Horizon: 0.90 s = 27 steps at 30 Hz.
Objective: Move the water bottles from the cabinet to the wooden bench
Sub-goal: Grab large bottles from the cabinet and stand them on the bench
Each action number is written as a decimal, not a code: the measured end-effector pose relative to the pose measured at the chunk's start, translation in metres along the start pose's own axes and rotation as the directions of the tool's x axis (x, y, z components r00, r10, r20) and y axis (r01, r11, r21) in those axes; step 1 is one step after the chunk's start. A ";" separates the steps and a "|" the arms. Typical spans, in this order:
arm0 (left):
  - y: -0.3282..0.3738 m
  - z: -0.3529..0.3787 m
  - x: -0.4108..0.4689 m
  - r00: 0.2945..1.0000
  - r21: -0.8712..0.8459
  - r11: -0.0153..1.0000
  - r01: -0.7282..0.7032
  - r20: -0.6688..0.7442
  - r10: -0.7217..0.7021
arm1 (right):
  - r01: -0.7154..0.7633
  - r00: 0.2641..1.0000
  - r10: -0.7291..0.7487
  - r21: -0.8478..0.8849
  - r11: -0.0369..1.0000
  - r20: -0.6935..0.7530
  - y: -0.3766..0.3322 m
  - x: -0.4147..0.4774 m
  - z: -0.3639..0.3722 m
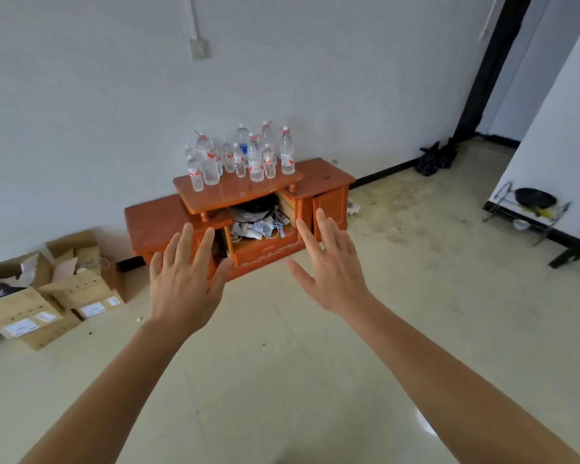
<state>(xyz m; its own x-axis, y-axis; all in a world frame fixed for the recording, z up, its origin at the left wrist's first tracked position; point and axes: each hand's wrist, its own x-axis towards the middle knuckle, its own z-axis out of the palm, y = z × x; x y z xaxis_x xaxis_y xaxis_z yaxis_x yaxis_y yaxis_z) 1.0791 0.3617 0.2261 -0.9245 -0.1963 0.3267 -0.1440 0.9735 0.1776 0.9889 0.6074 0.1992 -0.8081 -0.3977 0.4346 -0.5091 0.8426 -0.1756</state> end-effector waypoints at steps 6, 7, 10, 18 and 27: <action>-0.025 0.032 0.148 0.999 -0.019 1.000 0.003 0.035 -0.002 | -0.010 1.000 0.010 0.003 1.000 0.021 0.021 0.134 0.048; -0.027 0.038 0.164 0.999 -0.015 1.000 -0.001 0.038 0.002 | -0.021 1.000 0.021 0.004 1.000 0.017 0.025 0.146 0.054; -0.034 0.067 0.221 0.998 -0.010 1.000 -0.016 0.067 0.017 | -0.028 0.999 0.028 0.016 0.999 0.020 0.045 0.194 0.085; -0.044 0.174 0.422 0.987 -0.019 1.000 0.020 0.157 -0.017 | -0.057 0.994 0.050 0.072 0.996 0.094 0.134 0.374 0.201; -0.043 0.239 0.622 0.981 -0.021 0.999 0.033 0.190 -0.028 | -0.060 0.989 0.051 0.061 0.996 0.141 0.229 0.582 0.277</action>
<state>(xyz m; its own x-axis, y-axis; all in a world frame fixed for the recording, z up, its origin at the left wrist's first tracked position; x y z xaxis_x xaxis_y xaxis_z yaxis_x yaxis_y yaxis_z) 0.4259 0.2261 0.1995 -0.9703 -0.1980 0.1389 -0.1670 0.9639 0.2072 0.3197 0.4679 0.1672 -0.8668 -0.4012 0.2961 -0.4766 0.8412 -0.2554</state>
